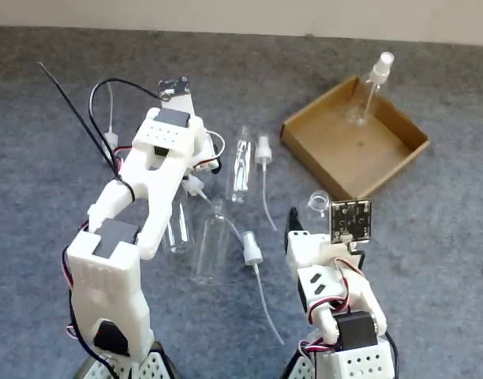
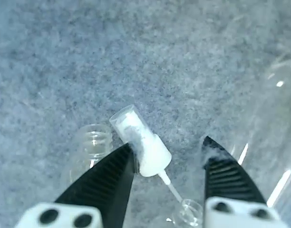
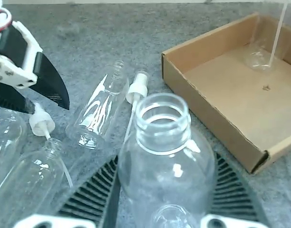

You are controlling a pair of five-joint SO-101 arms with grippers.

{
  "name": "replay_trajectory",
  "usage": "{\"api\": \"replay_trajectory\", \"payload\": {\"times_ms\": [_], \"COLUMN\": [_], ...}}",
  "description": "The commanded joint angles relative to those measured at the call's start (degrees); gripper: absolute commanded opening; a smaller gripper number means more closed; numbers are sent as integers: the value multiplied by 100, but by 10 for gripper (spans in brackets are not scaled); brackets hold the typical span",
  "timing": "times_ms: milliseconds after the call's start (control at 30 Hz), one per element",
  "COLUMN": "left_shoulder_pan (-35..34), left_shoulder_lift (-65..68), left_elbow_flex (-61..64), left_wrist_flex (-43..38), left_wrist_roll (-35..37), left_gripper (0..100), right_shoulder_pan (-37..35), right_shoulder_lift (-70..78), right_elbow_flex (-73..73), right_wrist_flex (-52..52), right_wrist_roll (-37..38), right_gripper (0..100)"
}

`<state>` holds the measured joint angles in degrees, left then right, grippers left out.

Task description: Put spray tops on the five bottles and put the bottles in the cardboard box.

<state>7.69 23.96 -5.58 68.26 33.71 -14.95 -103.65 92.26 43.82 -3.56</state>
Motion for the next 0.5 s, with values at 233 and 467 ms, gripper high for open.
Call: {"api": "replay_trajectory", "payload": {"times_ms": [233,467], "left_shoulder_pan": [-470,-426], "left_shoulder_lift": [-66,-48], "left_elbow_flex": [-277,-259], "left_wrist_flex": [448,466], "left_wrist_roll": [765,765], "left_gripper": [189,189], "right_shoulder_pan": [40,40], "right_shoulder_lift": [-57,-57], "right_elbow_flex": [-75,-75], "right_wrist_flex": [-145,-145], "right_wrist_roll": [0,0], "right_gripper": [199,199]}}
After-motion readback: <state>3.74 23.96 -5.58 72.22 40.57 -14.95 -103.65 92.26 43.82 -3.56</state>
